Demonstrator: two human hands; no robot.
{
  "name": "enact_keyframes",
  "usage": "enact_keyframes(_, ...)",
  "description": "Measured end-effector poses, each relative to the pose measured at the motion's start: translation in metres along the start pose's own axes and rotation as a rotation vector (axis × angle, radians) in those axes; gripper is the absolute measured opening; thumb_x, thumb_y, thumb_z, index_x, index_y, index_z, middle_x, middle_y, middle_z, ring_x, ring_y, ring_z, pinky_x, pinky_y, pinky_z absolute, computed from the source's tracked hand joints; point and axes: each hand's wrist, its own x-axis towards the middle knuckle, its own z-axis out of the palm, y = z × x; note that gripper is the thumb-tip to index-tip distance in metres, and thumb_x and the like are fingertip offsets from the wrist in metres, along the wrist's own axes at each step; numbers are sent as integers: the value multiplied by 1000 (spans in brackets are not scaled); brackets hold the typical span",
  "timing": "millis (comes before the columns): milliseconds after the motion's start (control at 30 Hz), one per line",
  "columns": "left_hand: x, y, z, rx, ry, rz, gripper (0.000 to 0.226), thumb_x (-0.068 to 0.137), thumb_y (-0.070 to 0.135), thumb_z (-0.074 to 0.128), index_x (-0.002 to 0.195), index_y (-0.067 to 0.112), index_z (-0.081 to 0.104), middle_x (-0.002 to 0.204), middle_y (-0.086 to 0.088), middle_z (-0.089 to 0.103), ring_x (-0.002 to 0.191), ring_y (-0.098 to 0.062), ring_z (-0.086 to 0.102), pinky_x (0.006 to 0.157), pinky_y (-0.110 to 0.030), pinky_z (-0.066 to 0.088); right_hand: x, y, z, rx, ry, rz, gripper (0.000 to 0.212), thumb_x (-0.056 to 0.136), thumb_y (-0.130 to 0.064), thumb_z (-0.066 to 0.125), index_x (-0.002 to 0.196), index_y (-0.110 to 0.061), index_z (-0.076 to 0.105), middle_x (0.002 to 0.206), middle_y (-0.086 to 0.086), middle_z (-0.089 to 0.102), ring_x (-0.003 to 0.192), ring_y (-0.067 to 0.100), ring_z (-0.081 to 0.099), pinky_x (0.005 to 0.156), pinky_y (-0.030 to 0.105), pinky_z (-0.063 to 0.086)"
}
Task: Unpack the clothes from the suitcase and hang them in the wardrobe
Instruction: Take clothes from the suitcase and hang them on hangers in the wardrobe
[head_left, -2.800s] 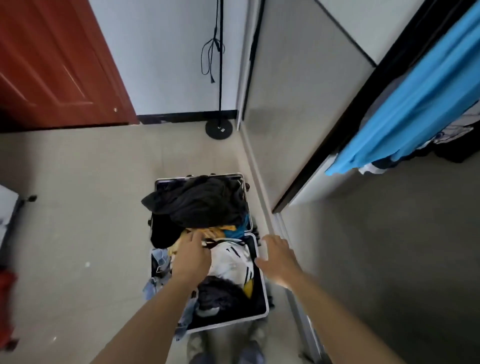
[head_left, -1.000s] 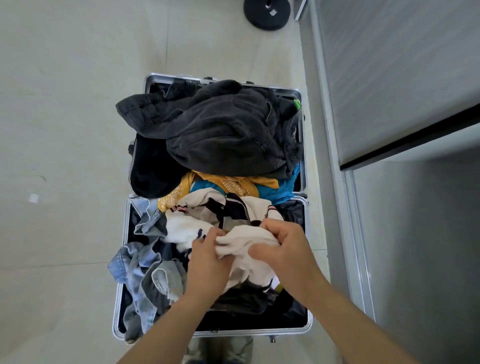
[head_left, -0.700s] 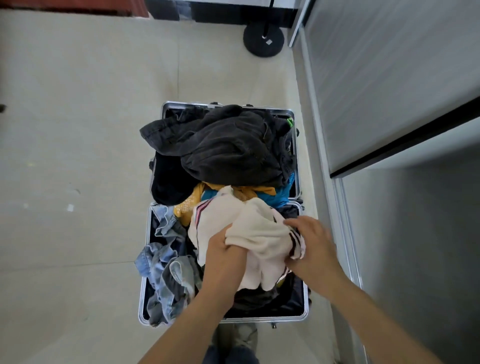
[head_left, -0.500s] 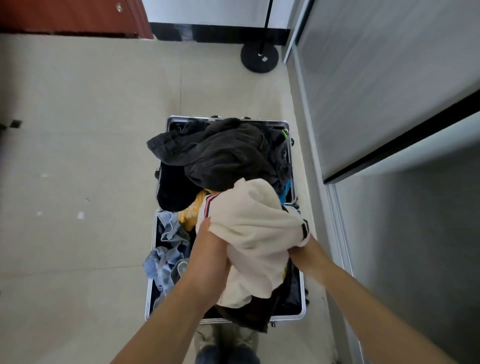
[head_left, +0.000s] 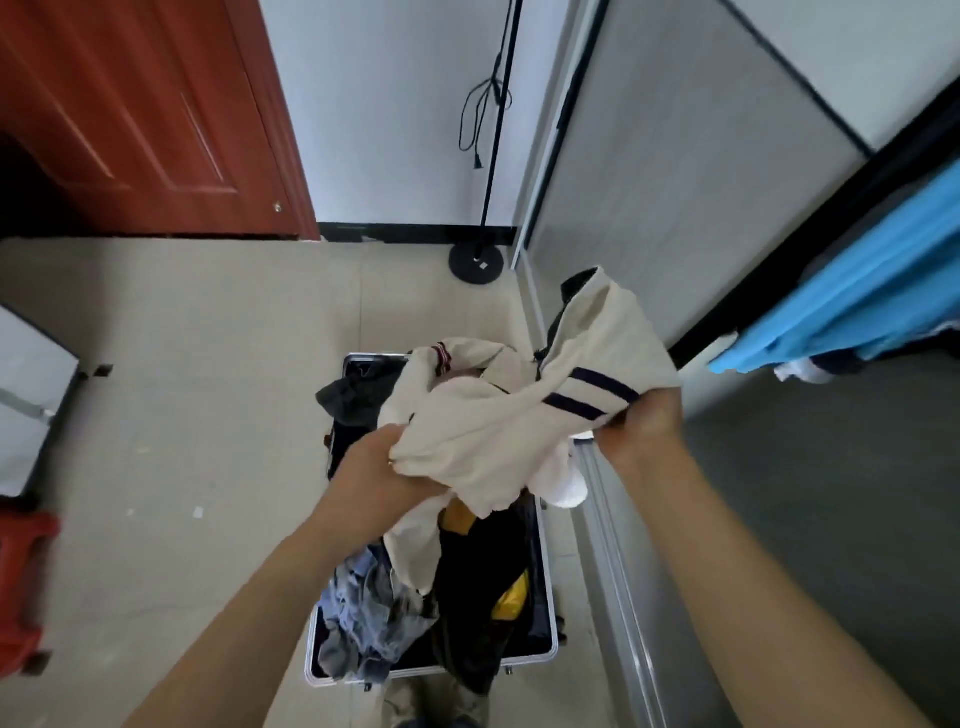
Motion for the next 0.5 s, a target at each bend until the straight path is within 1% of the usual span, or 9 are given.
enact_keyframes(67,-17,5,8,180,-120,6,29,64,32,75,91,28,67,92,6,70,86,-8,65,75,-31,51,-28,-24,14,27,3,-43,23,97,-25,43,88,-19,62,83,1,69,76,21,64,64,27,54)
enact_keyframes(100,-21,6,11,209,-212,6,32,65,32,73,96,34,64,98,6,68,91,-13,64,80,-32,51,-37,-35,19,36,12,-69,24,98,-26,42,85,-18,61,82,1,66,75,21,62,65,27,52)
enact_keyframes(167,-24,17,13,271,-401,-8,42,71,27,70,110,38,60,111,8,61,99,-13,61,84,-26,49,-61,-61,29,53,27,-125,29,101,-29,39,81,-19,58,76,-1,64,71,18,59,61,25,49)
enact_keyframes(233,-21,35,10,335,-477,16,45,81,14,62,121,35,58,117,9,59,98,-8,61,82,-18,50,-82,-85,36,55,-9,-173,31,102,-30,37,80,-19,57,70,-2,64,66,16,59,55,23,48)
enact_keyframes(300,-16,64,2,342,-362,108,32,85,13,56,110,32,63,111,3,64,92,-12,63,84,-28,54,-102,-108,39,-10,-44,-216,31,102,-27,39,78,-18,56,59,-3,65,57,14,59,47,19,47)
enact_keyframes(333,-14,83,-3,328,-247,162,25,87,16,57,105,32,63,110,0,65,90,-14,63,86,-33,54,-111,-120,39,-55,-49,-234,31,103,-26,40,78,-18,56,56,-4,65,56,14,59,44,18,46)
enact_keyframes(367,-13,102,-7,308,-130,209,22,89,18,58,105,33,61,111,0,64,88,-13,62,85,-33,54,-119,-129,39,-106,-55,-242,31,103,-27,40,78,-17,56,59,-2,65,58,15,58,46,19,46)
enact_keyframes(433,-12,144,-12,249,41,314,30,91,24,62,120,32,57,115,6,60,94,-7,60,80,-22,48,-132,-148,38,-208,-70,-248,32,102,-29,40,77,-17,56,71,1,60,64,17,53,55,25,44)
enact_keyframes(500,-15,184,-8,188,77,418,47,88,33,67,131,35,50,119,14,56,104,-3,56,83,-19,43,-140,-163,36,-272,-90,-250,33,102,-28,41,74,-16,55,72,3,55,63,18,49,56,26,39)
